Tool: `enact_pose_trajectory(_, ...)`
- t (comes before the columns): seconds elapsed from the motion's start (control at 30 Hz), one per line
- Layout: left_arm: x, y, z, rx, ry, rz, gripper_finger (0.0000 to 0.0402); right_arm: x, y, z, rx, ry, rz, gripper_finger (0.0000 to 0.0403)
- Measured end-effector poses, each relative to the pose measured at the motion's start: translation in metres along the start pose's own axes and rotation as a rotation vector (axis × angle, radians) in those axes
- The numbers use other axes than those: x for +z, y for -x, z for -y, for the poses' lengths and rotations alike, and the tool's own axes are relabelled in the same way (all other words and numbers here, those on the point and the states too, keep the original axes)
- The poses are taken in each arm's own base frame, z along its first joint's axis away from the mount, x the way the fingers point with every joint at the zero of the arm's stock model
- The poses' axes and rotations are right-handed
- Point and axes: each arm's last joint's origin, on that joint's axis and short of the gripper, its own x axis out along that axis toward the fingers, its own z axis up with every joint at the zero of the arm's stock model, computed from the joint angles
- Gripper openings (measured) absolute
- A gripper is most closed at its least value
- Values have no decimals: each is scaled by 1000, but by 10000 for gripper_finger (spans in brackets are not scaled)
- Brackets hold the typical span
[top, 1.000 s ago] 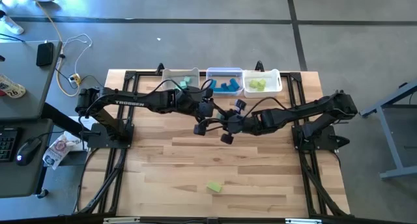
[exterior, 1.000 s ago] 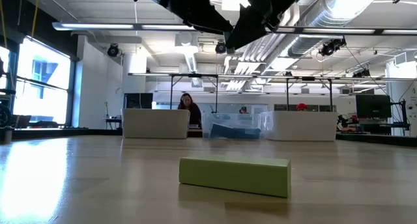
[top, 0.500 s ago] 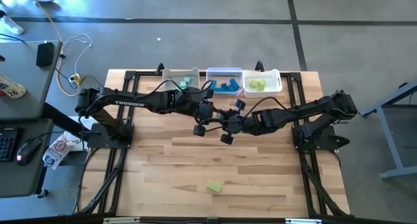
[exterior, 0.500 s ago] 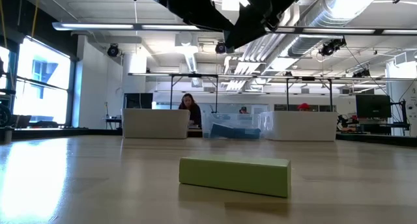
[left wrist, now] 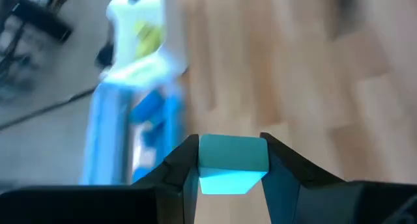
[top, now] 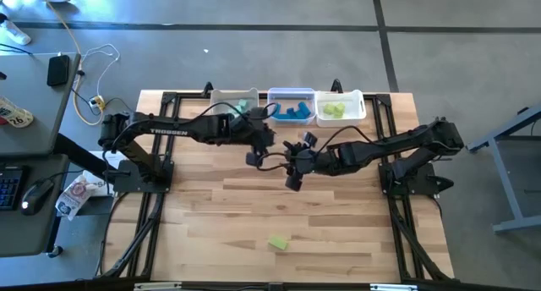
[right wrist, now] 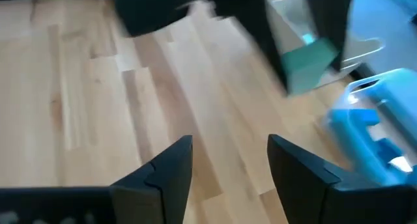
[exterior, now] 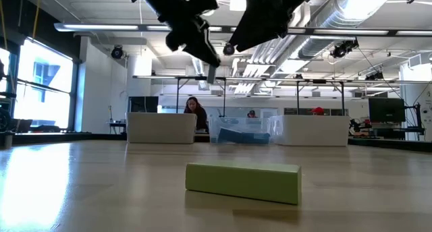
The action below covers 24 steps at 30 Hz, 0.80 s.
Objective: Sort & place blocks by color
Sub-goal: Put the light blue block into the gray bin
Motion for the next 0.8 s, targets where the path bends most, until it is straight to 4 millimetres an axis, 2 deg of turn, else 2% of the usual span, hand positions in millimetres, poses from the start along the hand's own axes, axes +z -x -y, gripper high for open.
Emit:
enact_pose_trajectory(0.27, -37, -6, -44, 144, 99, -189, 100, -1, 0, -3, 109, -16, -32, 185)
enact_pose_trajectory(0.5, -79, -16, -86, 175, 268, -272, 100, -2, -1, -5, 151, -35, -49, 185)
enact_pose_trajectory(0.67, -104, -24, -102, 173, 346, -332, 100, -3, -2, -7, 164, -55, -56, 186)
enact_pose_trajectory(0.8, -117, -27, -109, 139, 414, -337, 100, -4, -3, -13, 175, -50, -47, 186)
